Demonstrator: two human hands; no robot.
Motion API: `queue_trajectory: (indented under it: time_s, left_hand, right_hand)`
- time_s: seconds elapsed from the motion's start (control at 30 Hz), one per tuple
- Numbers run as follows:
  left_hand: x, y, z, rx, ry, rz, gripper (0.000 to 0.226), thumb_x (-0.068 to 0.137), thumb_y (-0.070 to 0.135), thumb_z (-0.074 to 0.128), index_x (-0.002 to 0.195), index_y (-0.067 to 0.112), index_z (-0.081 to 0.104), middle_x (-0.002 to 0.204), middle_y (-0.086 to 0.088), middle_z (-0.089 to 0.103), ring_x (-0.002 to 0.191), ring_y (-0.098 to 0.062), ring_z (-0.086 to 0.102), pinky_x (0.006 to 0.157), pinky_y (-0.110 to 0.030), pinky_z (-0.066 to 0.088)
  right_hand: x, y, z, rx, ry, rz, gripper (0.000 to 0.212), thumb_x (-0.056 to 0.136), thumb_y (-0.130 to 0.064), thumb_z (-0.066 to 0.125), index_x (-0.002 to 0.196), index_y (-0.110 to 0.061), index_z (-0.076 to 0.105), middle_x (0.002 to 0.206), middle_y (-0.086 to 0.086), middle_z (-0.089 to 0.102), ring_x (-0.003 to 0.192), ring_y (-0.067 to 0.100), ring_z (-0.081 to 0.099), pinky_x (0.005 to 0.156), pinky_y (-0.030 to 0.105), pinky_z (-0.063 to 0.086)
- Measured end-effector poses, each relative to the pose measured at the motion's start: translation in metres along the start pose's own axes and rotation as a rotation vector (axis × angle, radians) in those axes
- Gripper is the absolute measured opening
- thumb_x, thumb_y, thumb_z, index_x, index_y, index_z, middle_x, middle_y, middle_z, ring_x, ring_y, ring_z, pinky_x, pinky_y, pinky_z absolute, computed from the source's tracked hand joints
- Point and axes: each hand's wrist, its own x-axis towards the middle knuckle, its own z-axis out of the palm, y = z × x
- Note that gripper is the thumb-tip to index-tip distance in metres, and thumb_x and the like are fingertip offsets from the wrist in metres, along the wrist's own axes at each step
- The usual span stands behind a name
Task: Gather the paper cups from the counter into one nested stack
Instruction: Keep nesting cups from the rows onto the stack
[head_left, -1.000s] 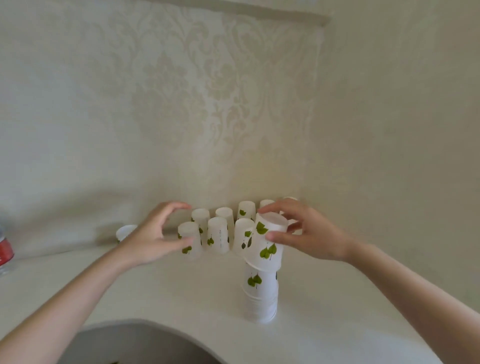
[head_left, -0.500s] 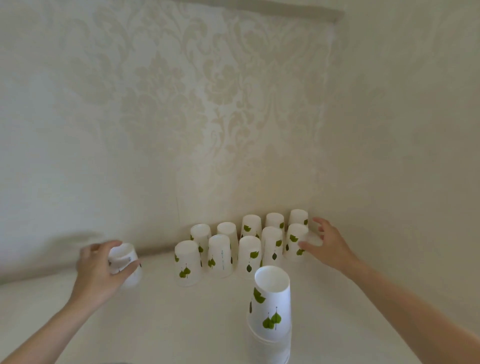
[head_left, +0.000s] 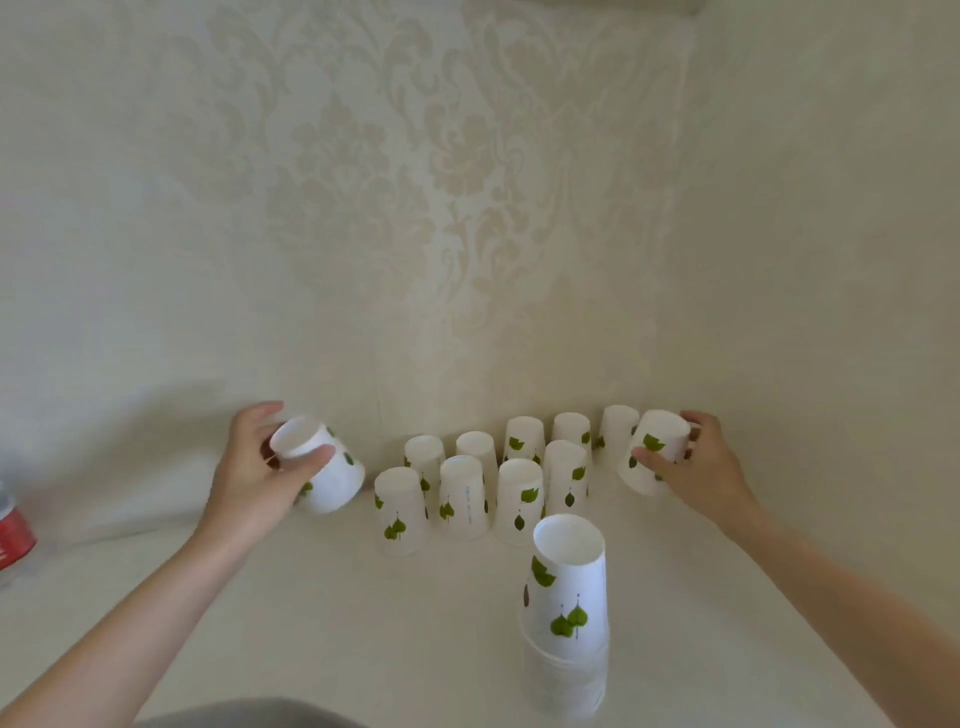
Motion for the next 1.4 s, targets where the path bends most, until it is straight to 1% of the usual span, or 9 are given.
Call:
queue_trajectory:
  time_s: [0.1, 0.27, 0.43, 0.6, 0.73, 0.87, 1.03, 1.2, 1.4]
  left_hand:
    - [-0.037, 0.086, 0.027, -0.249, -0.272, 0.151, 0.065, 0.077, 0.009, 0.078, 0.13, 0.027, 0.044, 0.108, 0.008, 0.07, 0.09, -0.005, 0.067, 0.075, -0.016, 0.054]
    - [-0.094, 0.13, 0.084, -0.163, -0.7, 0.221, 0.086, 0.061, 0.028, 0.087, 0.129, 0.034, 0.036, 0.116, 0.012, 0.071, 0.107, -0.011, 0.066, 0.1, -0.035, 0.05]
    - [-0.122, 0.106, 0.104, 0.036, -0.815, 0.197, 0.095, 0.054, 0.038, 0.088, 0.129, 0.038, 0.03, 0.122, 0.011, 0.065, 0.117, -0.009, 0.059, 0.106, -0.04, 0.046]
    - [-0.091, 0.069, 0.069, 0.124, -0.967, 0.051, 0.124, 0.049, 0.029, 0.093, 0.145, 0.044, 0.016, 0.148, 0.015, 0.033, 0.139, -0.007, 0.032, 0.117, -0.032, 0.031]
    - [-0.052, 0.044, 0.041, -0.126, -0.737, -0.008, 0.091, 0.058, 0.003, 0.074, 0.13, 0.047, 0.041, 0.143, 0.007, 0.041, 0.131, -0.01, 0.044, 0.111, -0.034, 0.039]
    - [-0.022, 0.01, 0.053, 0.003, -0.323, -0.045, 0.08, 0.073, 0.005, 0.077, 0.134, 0.041, 0.04, 0.146, 0.001, 0.032, 0.123, -0.017, 0.043, 0.096, -0.03, 0.041]
    - [-0.009, -0.044, 0.076, 0.088, -0.327, -0.137, 0.101, 0.063, 0.024, 0.09, 0.144, 0.026, 0.029, 0.144, -0.003, 0.036, 0.134, -0.022, 0.037, 0.106, -0.037, 0.036]
    - [-0.012, -0.066, 0.089, 0.043, -0.332, -0.073, 0.062, 0.072, 0.019, 0.083, 0.118, 0.035, 0.044, 0.111, 0.012, 0.057, 0.118, -0.026, 0.055, 0.092, -0.033, 0.043]
    - [-0.021, -0.002, 0.079, -0.206, -0.206, -0.028, 0.056, 0.058, 0.041, 0.083, 0.105, 0.039, 0.053, 0.111, 0.012, 0.063, 0.106, -0.013, 0.063, 0.081, -0.032, 0.054]
  right_hand:
    - [-0.017, -0.041, -0.034, 0.116, 0.025, -0.032, 0.062, 0.076, -0.038, 0.08, 0.128, -0.015, 0.053, 0.119, 0.002, 0.064, 0.102, 0.023, 0.064, 0.091, 0.041, 0.055]
    - [-0.062, -0.115, -0.071, 0.331, -0.077, -0.202, 0.049, 0.083, -0.038, 0.073, 0.126, -0.017, 0.061, 0.115, 0.0, 0.071, 0.097, 0.014, 0.07, 0.09, 0.037, 0.057]
    - [-0.115, -0.14, -0.078, 0.319, -0.355, -0.382, 0.055, 0.066, -0.041, 0.076, 0.117, -0.026, 0.065, 0.107, 0.001, 0.077, 0.097, 0.013, 0.074, 0.085, 0.03, 0.059]
    - [-0.126, -0.116, -0.044, 0.142, -0.512, -0.377, 0.051, 0.071, -0.029, 0.085, 0.117, -0.034, 0.064, 0.108, -0.008, 0.074, 0.103, 0.013, 0.071, 0.088, 0.032, 0.06]
    - [-0.125, -0.096, -0.031, 0.073, -0.562, -0.341, 0.053, 0.072, -0.03, 0.085, 0.119, -0.036, 0.061, 0.107, -0.012, 0.073, 0.104, 0.009, 0.069, 0.093, 0.033, 0.057]
    - [-0.125, -0.08, -0.017, -0.004, -0.608, -0.351, 0.059, 0.067, -0.038, 0.087, 0.119, -0.04, 0.061, 0.112, -0.012, 0.07, 0.105, 0.009, 0.068, 0.095, 0.035, 0.055]
    - [-0.087, -0.05, -0.027, -0.269, -0.942, -0.213, 0.082, 0.066, -0.025, 0.087, 0.131, -0.052, 0.046, 0.131, -0.029, 0.056, 0.119, -0.004, 0.055, 0.1, 0.025, 0.051]
    - [-0.026, -0.009, 0.008, -0.157, -0.415, -0.026, 0.057, 0.083, -0.021, 0.075, 0.134, -0.022, 0.05, 0.131, 0.001, 0.058, 0.112, 0.02, 0.062, 0.097, 0.035, 0.054]
    - [-0.005, 0.002, 0.074, -0.076, -0.351, 0.004, 0.086, 0.077, -0.038, 0.079, 0.148, -0.02, 0.033, 0.141, -0.003, 0.049, 0.129, 0.02, 0.049, 0.101, 0.035, 0.044]
